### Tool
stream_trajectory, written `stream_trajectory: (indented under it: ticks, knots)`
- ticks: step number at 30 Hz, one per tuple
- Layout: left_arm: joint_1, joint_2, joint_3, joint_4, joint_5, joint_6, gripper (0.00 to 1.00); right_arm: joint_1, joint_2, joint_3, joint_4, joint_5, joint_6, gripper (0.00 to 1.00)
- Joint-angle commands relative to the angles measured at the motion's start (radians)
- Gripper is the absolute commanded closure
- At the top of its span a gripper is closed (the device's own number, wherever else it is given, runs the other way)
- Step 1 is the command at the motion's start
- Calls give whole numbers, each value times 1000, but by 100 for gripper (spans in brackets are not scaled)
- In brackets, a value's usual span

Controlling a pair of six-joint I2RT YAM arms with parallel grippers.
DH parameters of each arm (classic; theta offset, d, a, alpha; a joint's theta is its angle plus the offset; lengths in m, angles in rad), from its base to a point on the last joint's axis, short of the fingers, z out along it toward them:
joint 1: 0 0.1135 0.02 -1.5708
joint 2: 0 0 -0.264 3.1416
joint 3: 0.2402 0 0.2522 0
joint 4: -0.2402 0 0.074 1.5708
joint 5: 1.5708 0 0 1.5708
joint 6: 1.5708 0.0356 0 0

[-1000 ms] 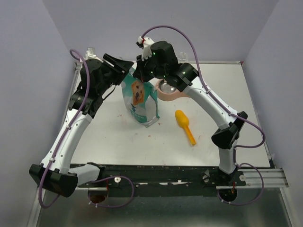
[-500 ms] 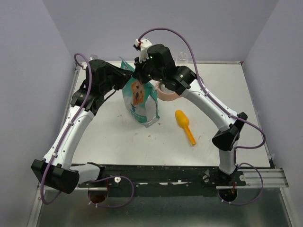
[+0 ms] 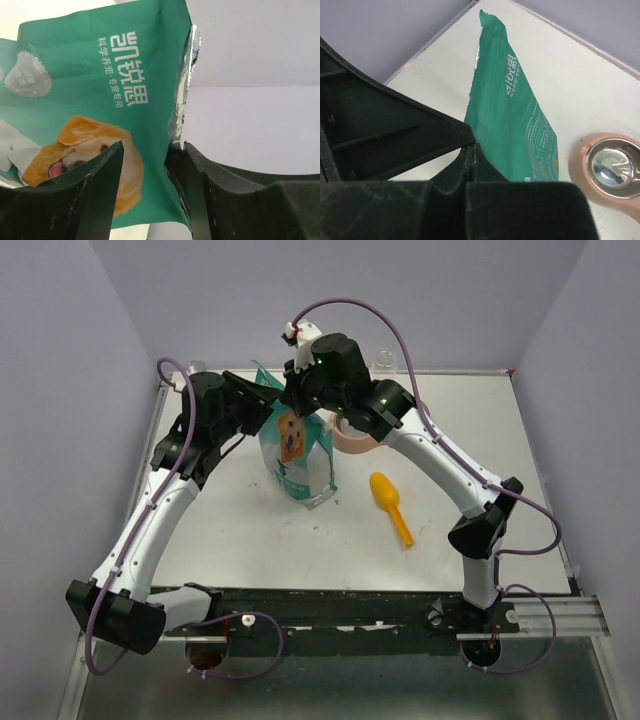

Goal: Serve the pet food

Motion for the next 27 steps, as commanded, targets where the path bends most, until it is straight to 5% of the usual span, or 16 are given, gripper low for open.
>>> stream_trajectory:
  ticks: [1, 10, 16, 27]
  knots:
    - [4, -56, -17, -11, -32, 32, 42, 2, -26, 2, 12, 34, -1, 99]
    - [24, -88, -55, 25, -30, 38, 36, 1, -26, -1, 10, 37, 5, 99]
    - [24, -44, -46, 35, -3, 21, 49, 1, -26, 8, 1, 25, 9, 99]
    - [24, -37, -43, 65, -1, 26, 44, 2, -12, 33, -16, 27, 2, 99]
